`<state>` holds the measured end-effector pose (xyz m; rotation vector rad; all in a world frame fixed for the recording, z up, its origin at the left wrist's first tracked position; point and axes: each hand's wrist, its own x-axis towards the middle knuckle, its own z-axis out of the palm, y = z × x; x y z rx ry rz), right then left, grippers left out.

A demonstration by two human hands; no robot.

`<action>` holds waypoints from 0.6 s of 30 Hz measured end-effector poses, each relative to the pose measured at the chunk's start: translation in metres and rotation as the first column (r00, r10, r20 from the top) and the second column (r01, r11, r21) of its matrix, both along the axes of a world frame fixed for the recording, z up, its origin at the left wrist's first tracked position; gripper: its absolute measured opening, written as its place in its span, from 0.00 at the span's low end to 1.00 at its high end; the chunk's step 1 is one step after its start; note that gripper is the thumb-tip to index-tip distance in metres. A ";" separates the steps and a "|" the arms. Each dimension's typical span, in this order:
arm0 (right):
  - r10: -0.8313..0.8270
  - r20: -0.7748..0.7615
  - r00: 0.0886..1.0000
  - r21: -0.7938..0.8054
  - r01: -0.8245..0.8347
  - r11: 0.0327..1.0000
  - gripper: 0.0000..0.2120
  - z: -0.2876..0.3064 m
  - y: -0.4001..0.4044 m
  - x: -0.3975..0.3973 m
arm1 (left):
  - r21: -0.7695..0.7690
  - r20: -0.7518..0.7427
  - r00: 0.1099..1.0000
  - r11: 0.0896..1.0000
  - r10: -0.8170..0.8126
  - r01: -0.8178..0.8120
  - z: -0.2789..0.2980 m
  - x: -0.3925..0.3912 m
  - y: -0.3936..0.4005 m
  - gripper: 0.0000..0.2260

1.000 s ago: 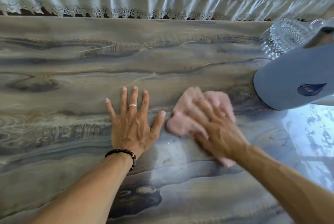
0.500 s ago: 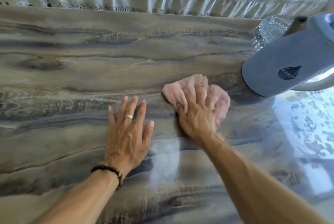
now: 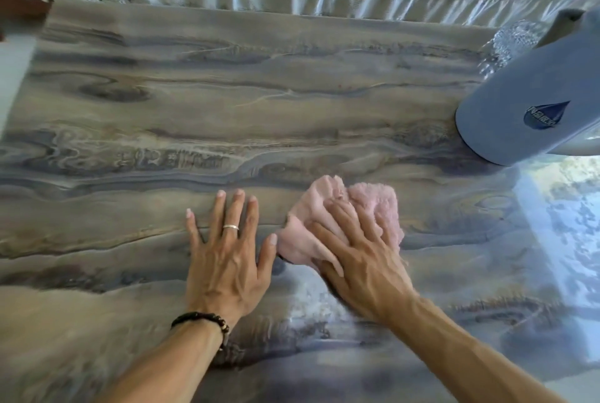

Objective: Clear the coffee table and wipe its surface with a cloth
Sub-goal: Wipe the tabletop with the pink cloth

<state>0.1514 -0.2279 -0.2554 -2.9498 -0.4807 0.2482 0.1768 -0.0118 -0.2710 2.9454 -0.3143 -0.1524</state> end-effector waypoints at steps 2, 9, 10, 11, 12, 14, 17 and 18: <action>0.012 0.043 0.999 -0.060 -0.009 0.998 0.25 0.000 -0.042 0.017 | -0.008 0.015 1.000 1.000 0.001 -0.001 0.001 0.000 0.000 0.30; -0.383 0.074 0.921 0.045 0.381 0.924 0.26 0.004 0.010 0.021 | -0.005 0.027 1.000 1.000 0.002 -0.002 -0.003 0.000 0.001 0.30; -0.193 0.093 0.977 0.017 0.192 0.981 0.26 0.002 0.010 -0.001 | -0.003 0.029 1.000 1.000 0.003 -0.003 -0.002 0.000 0.001 0.30; -0.049 0.081 0.995 -0.019 0.051 0.999 0.26 0.001 0.001 -0.014 | -0.007 0.027 1.000 1.000 0.004 -0.004 -0.002 0.001 0.001 0.30; 0.021 0.070 0.997 -0.038 -0.018 0.999 0.26 0.002 -0.016 -0.012 | -0.010 0.027 1.000 1.000 0.006 -0.006 -0.002 0.001 0.000 0.31; -0.170 0.053 0.984 0.027 0.169 0.985 0.26 0.003 -0.041 0.013 | -0.013 0.030 1.000 1.000 0.005 -0.004 -0.002 0.001 -0.002 0.32; -0.576 -0.020 0.817 0.136 0.573 0.808 0.22 -0.002 -0.015 0.029 | -0.061 0.061 0.998 0.998 -0.001 0.005 -0.003 0.000 -0.001 0.32; -0.553 0.000 0.833 0.123 0.549 0.827 0.22 -0.006 0.005 0.018 | -0.103 0.073 0.997 0.995 0.007 0.001 -0.001 0.000 0.000 0.32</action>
